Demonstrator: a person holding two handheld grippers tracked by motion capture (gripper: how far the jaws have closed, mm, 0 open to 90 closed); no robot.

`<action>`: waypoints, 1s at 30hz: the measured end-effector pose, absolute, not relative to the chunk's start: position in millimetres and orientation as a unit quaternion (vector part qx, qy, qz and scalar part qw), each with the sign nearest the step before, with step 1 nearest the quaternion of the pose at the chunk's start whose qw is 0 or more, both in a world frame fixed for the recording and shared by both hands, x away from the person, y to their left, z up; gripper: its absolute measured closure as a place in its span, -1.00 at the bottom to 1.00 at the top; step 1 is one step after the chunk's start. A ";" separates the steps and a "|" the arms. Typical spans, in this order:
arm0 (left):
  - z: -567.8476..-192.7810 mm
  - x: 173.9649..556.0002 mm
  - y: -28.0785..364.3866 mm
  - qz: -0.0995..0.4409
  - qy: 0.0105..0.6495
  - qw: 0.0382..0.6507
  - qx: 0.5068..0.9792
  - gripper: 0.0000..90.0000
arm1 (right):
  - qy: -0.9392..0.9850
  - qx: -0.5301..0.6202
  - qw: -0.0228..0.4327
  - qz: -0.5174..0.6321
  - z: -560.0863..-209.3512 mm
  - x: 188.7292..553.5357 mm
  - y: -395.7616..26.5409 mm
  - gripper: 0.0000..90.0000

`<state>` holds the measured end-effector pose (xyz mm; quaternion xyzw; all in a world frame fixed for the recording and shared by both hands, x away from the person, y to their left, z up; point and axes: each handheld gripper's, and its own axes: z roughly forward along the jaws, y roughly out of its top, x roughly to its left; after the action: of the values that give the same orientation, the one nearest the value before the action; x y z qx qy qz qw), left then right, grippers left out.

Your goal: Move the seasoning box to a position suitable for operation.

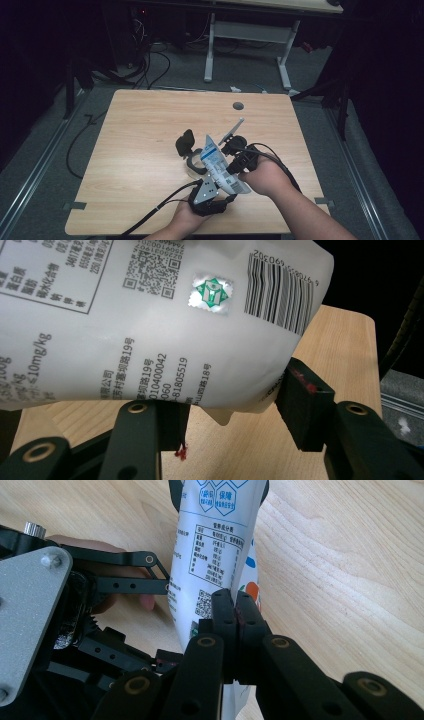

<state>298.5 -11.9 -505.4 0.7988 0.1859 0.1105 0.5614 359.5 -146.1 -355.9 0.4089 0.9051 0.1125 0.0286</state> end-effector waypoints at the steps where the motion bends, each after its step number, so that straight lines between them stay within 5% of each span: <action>1: -505.4 298.6 -11.8 0.111 0.186 0.562 0.799 0.13 | 0.905 0.409 0.029 0.113 -355.9 359.5 -146.1 1.00; 30: -510.8 301.8 -15.4 0.135 0.189 0.558 0.797 0.03 | 0.905 0.409 0.034 0.115 -349.7 365.0 -134.5 1.00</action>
<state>301.8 -15.4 -510.8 0.7968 0.1894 0.1346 0.5578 365.0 -134.5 -349.7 0.4090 0.9046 0.1147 0.0343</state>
